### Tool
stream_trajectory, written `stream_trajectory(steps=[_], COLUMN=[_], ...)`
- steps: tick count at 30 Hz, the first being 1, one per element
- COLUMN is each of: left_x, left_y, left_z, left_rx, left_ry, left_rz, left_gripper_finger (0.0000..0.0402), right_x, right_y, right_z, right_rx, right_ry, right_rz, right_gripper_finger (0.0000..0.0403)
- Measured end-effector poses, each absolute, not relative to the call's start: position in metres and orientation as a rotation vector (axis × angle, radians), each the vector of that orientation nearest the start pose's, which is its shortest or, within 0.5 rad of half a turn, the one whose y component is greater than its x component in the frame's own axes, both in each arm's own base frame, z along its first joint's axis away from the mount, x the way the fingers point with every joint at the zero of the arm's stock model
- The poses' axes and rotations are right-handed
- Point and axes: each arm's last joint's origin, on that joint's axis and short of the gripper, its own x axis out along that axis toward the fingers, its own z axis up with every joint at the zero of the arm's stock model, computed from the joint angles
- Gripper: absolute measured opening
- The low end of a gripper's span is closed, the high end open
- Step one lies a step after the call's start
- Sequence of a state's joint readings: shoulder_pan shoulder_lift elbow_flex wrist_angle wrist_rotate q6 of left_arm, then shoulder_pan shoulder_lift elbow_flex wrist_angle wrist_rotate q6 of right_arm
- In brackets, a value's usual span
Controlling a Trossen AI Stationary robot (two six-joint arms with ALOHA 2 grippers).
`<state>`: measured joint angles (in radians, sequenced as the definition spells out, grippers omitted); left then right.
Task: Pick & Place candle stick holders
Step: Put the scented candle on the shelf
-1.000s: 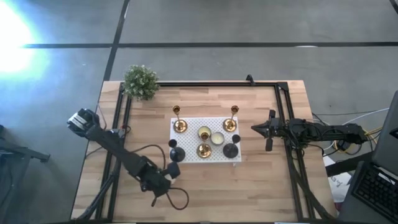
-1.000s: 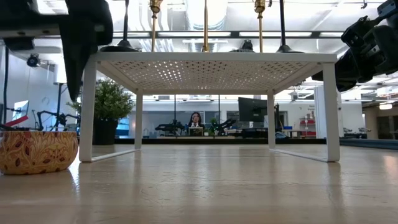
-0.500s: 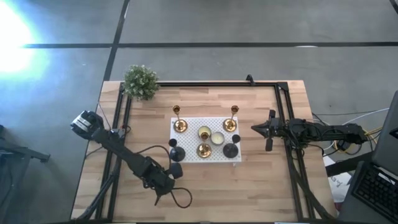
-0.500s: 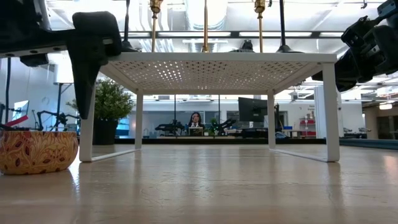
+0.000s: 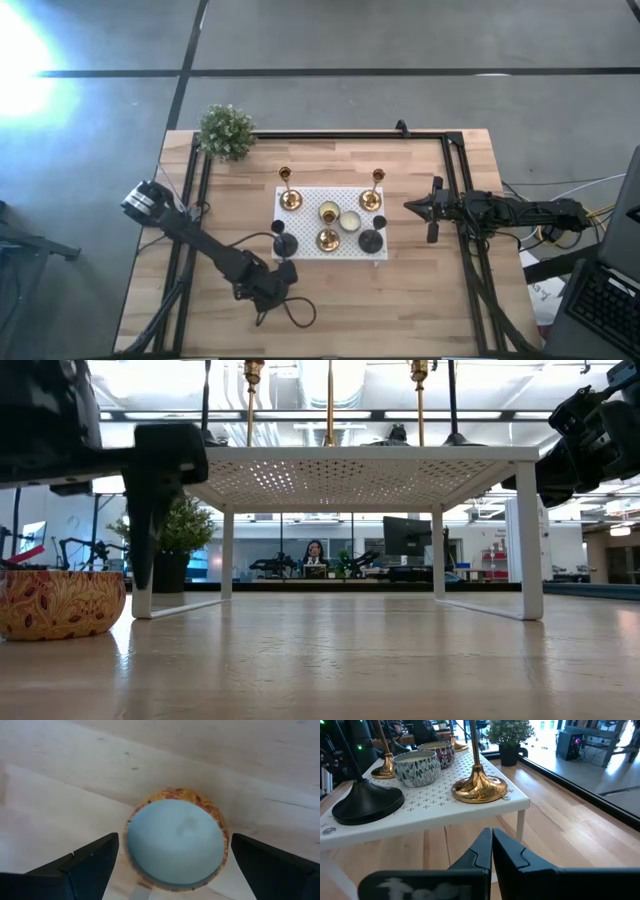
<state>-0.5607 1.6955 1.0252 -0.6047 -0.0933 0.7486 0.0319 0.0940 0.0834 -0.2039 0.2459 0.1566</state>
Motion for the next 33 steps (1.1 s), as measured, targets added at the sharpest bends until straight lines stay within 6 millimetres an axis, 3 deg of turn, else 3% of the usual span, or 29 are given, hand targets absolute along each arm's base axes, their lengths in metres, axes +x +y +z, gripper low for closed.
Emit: stream_trajectory(steps=[20,24,30,33], left_x=[0.27,0.269,0.269,0.271], left_y=[-0.165,-0.164,-0.164,-0.165], left_z=[0.158,0.156,0.156,0.156], left_rx=[0.953,0.937,0.913,0.85], left_ry=[1.031,1.03,1.037,1.028], left_rz=[-0.877,-0.89,-0.88,-0.828], left_gripper_finger=[0.0385,0.0365,0.0301,0.0299], right_x=[0.097,0.097,0.097,0.097], right_y=[-0.004,-0.004,-0.004,-0.004], right_z=[0.165,0.165,0.165,0.165], right_rx=[0.126,0.126,0.126,0.125], right_ry=[0.196,0.196,0.196,0.196], right_rz=[-0.229,-0.229,-0.229,-0.229], right_gripper_finger=[0.0008,0.0008,0.0008,0.0008])
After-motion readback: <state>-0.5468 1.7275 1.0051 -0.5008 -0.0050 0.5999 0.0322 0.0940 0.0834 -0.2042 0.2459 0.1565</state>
